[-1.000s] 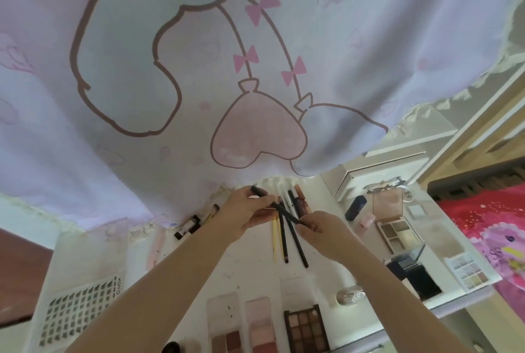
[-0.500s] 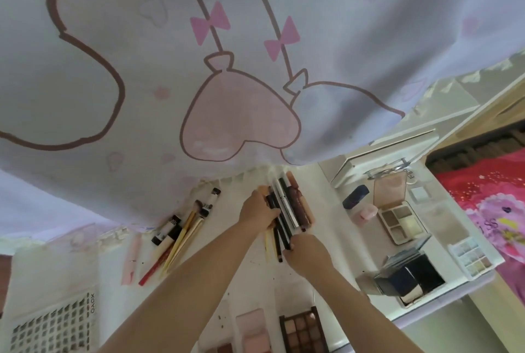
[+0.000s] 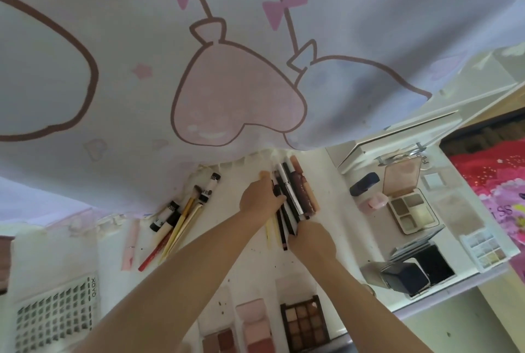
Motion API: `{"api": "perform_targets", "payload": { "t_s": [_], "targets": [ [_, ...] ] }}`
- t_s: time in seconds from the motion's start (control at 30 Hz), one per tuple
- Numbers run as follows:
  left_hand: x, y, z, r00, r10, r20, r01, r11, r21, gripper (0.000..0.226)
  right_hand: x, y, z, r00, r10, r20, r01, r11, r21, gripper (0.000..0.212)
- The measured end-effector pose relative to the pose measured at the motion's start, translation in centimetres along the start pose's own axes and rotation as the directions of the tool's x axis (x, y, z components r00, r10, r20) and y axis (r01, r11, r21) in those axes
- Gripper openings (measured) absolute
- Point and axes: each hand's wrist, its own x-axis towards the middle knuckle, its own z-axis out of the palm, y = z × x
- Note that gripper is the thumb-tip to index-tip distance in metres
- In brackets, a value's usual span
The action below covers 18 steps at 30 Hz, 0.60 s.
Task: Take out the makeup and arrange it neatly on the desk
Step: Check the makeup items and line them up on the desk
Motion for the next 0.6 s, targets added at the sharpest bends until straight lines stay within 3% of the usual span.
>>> {"api": "perform_targets", "payload": {
  "t_s": [0.1, 0.27, 0.43, 0.6],
  "targets": [
    [-0.9, -2.4, -1.2, 0.995, -0.009, -0.095, 0.017, 0.996, 0.086, 0.029, -0.4, -0.4, -0.2, 0.996, -0.06, -0.064, 0.058, 0.998, -0.029, 0.028],
    [-1.8, -7.5, -3.4, 0.967, -0.05, -0.251, 0.135, 0.933, 0.334, 0.038, -0.9, -1.6, -0.6, 0.986, -0.16, -0.05, 0.156, 0.985, -0.072, 0.02],
    [-1.2, -9.6, -4.2, 0.963, -0.129, -0.238, 0.24, 0.815, 0.528, 0.036, -1.3, -2.0, -1.1, 0.973, -0.228, -0.029, 0.224, 0.97, -0.097, 0.026],
    [-1.0, -8.8, -3.9, 0.974, -0.073, -0.216, 0.177, 0.839, 0.515, 0.037, -1.5, -1.6, -2.1, 0.969, -0.243, -0.052, 0.24, 0.97, -0.046, 0.025]
  ]
}}
